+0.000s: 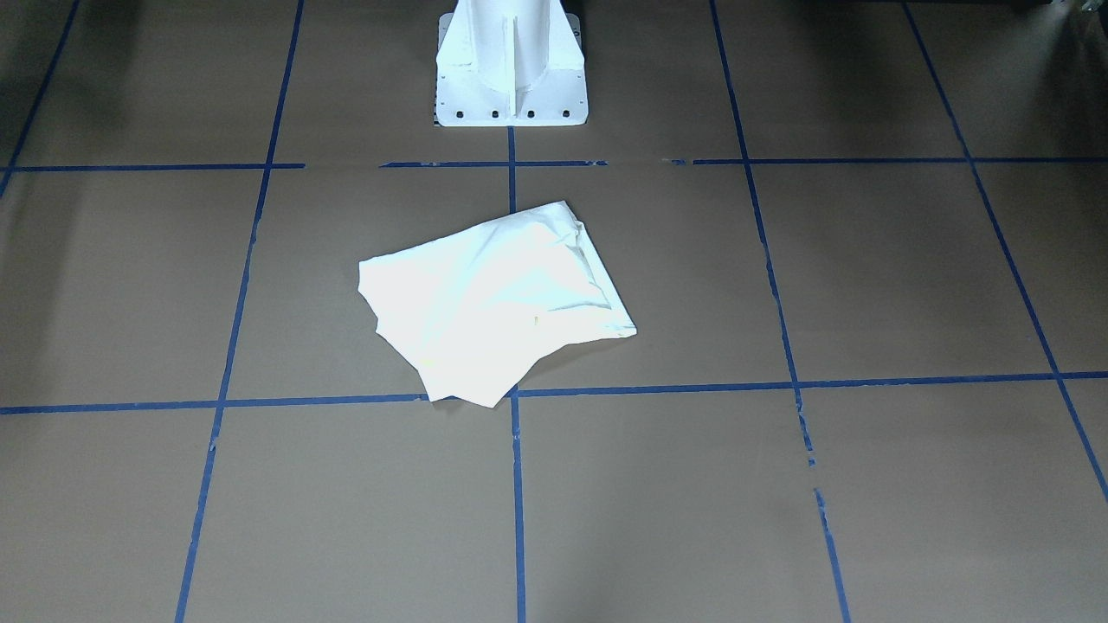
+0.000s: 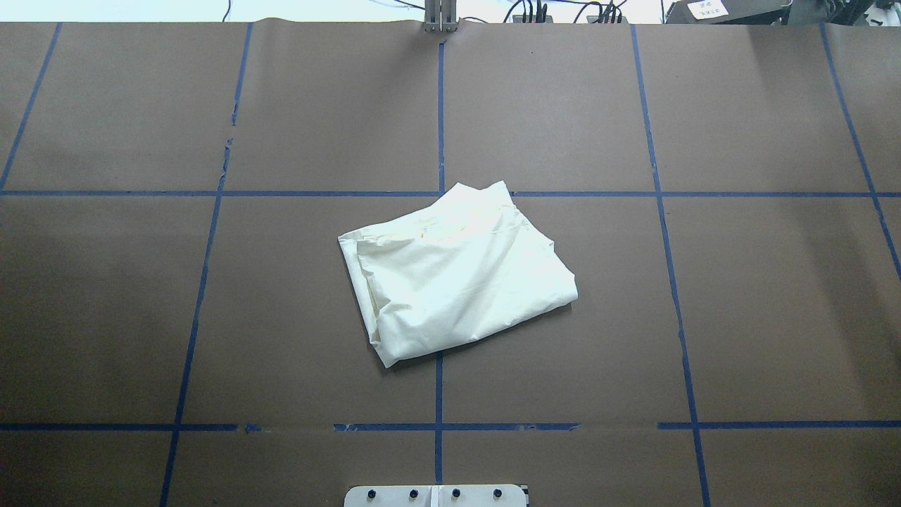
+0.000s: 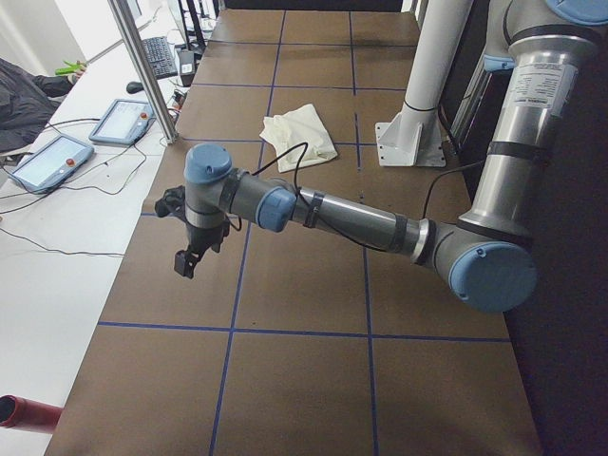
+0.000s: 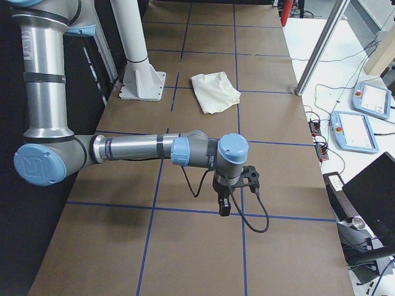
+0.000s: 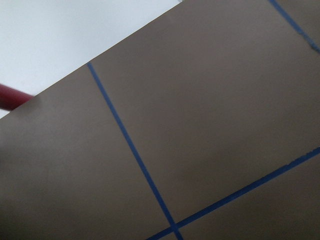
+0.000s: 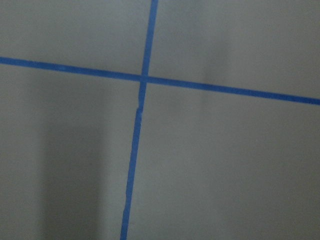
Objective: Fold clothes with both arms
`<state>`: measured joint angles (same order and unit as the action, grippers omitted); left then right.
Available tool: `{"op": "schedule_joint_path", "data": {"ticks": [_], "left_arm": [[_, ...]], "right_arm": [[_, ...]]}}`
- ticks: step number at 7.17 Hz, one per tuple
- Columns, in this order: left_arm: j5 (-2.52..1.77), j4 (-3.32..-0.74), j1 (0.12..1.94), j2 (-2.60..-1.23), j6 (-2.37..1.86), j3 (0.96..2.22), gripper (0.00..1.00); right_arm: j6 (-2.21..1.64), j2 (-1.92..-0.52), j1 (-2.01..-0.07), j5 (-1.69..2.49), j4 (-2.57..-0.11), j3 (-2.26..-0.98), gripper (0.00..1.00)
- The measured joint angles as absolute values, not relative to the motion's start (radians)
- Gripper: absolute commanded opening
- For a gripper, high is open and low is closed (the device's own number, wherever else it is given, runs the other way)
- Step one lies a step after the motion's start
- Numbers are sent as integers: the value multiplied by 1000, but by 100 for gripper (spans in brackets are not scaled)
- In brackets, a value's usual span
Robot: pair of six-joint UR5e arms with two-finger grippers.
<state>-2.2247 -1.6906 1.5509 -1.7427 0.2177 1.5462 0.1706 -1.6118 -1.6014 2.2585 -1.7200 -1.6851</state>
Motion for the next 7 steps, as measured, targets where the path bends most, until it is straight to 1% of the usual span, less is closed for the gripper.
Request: {"op": "schedule_joint_path", "data": {"ticks": [2,4,7], "left_arm": [[-2273,-1669,1580,-1695,215,1497,100],[-2303,-1598,1584,-1682,213,1494,100],[-2304,-1580,1585,-1679,212,1501,100]], "right_arm": [[157,-1649,-1609,2276,-1707,-1685,100],[108,-1644,-1606,2283,-1697,-1688,100],[91,-1640,-1603,2284,-1692,-1690,100]]}}
